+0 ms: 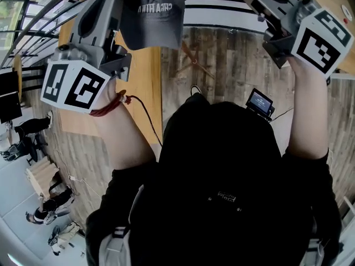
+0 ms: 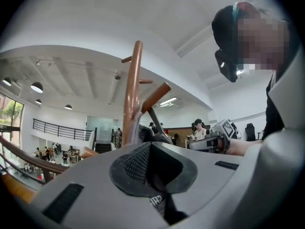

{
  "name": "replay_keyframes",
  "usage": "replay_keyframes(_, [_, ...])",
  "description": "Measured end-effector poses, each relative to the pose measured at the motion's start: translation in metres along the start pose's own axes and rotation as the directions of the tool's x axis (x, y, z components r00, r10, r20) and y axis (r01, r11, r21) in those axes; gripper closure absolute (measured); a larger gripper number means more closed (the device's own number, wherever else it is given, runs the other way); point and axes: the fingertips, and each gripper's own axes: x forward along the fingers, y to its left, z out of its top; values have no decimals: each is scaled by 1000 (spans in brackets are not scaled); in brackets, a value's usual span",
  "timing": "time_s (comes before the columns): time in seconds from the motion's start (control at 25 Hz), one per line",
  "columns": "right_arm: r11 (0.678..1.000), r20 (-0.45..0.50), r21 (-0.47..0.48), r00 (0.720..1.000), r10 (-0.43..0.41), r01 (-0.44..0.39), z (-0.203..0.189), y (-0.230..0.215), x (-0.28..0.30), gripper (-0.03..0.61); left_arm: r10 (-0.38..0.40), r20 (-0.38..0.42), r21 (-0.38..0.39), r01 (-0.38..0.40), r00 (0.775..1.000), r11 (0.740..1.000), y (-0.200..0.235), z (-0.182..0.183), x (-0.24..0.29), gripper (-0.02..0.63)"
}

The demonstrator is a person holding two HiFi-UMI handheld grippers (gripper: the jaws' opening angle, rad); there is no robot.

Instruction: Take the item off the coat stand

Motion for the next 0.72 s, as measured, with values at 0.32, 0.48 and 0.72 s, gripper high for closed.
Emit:
replay_keyframes(0.32, [1000,-25,12,1000,-9,9,2,6,26,483,-25,11,-57,26,1000,998,50,8,-41,516])
replay_keyframes(0.48, [1000,-28,4,1000,13,-13,-8,26,44,409,-40,-15,-53,39,999,998,65,-7,-52,464])
replay_keyframes(0.72, [998,-75,-60,997,-8,3,-22,50,64,320,-183,-56,-53,180,982,982,45,-30,-45,397])
